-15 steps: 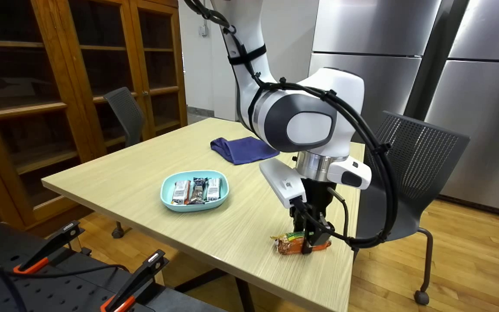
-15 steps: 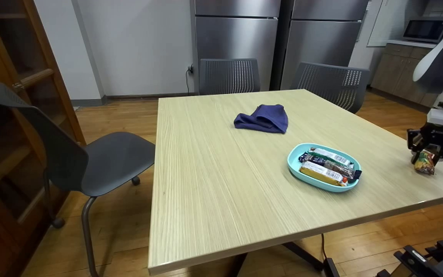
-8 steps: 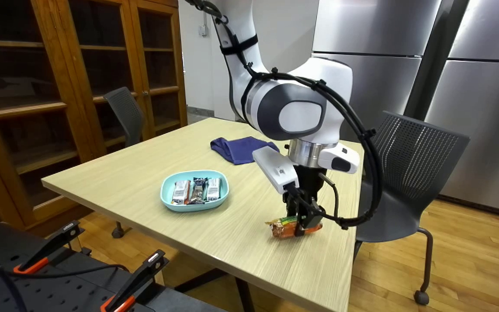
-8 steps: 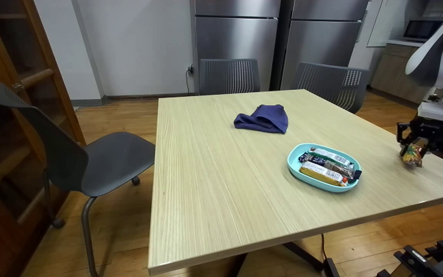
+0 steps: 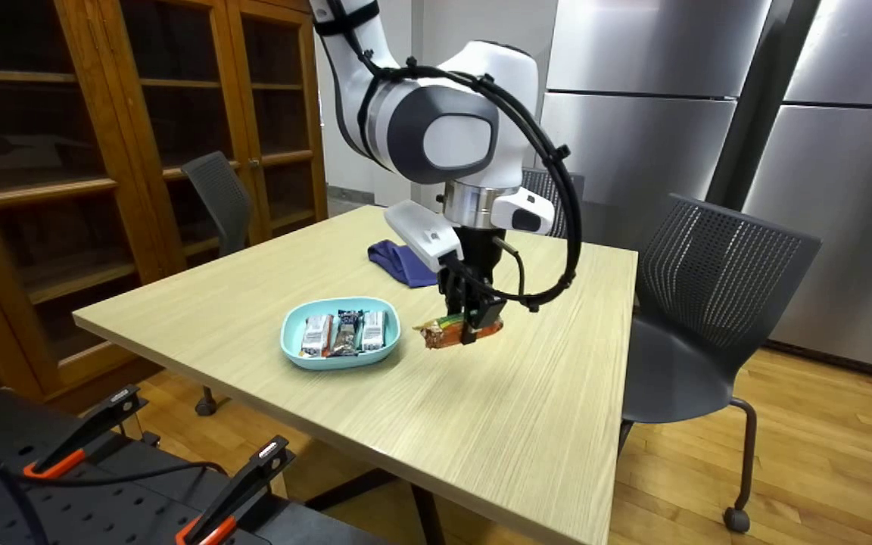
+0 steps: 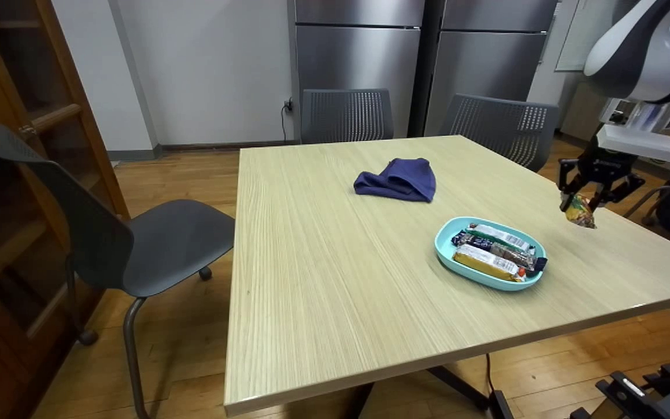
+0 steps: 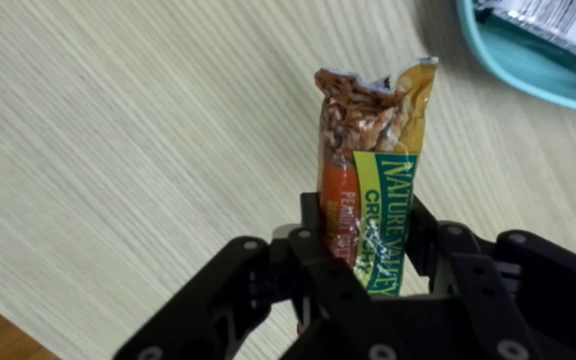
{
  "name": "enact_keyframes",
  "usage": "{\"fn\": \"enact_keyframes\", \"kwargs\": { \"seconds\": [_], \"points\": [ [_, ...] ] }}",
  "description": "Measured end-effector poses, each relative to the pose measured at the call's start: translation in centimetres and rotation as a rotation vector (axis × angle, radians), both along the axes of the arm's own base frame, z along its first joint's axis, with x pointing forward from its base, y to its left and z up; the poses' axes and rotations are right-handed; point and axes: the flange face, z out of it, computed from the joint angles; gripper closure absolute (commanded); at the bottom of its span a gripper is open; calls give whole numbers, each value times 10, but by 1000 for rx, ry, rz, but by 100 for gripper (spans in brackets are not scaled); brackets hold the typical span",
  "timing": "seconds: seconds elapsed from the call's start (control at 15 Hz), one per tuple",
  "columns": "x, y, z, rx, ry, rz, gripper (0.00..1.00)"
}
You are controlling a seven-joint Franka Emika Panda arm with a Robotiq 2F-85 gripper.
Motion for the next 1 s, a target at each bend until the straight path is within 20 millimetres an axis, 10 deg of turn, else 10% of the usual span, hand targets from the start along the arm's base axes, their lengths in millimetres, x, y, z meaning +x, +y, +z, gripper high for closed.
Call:
{"fn": "enact_keyframes", "kwargs": {
  "seconds": [1.0],
  "points": [
    [32, 195, 8, 65, -2, 347, 83]
  ]
}}
